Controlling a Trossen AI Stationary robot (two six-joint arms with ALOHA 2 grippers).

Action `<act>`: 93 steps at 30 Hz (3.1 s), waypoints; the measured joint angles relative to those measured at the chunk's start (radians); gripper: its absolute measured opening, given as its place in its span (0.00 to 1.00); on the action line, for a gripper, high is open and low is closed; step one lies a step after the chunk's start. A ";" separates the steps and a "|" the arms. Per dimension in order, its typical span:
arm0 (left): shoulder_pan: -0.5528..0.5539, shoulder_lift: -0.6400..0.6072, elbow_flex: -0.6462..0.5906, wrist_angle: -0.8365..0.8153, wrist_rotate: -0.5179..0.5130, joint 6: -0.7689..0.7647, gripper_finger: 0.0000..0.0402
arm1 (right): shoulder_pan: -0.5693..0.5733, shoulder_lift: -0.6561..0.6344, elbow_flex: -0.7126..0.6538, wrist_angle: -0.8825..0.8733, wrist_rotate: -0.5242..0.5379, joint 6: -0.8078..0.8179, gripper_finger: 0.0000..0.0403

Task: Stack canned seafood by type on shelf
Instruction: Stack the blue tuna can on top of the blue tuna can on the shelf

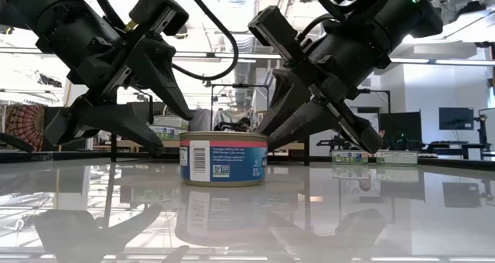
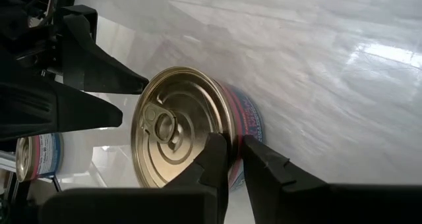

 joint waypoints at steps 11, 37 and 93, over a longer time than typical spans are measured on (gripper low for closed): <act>0.000 0.000 0.000 -0.001 0.000 0.007 0.49 | 0.000 0.000 0.000 -0.002 0.000 -0.001 0.18; 0.013 0.000 0.000 -0.041 0.002 -0.072 0.49 | 0.000 0.000 0.000 0.001 -0.001 -0.027 0.17; -0.022 0.149 0.060 0.157 -0.014 -0.142 0.74 | 0.003 0.000 0.000 0.000 -0.028 -0.032 0.15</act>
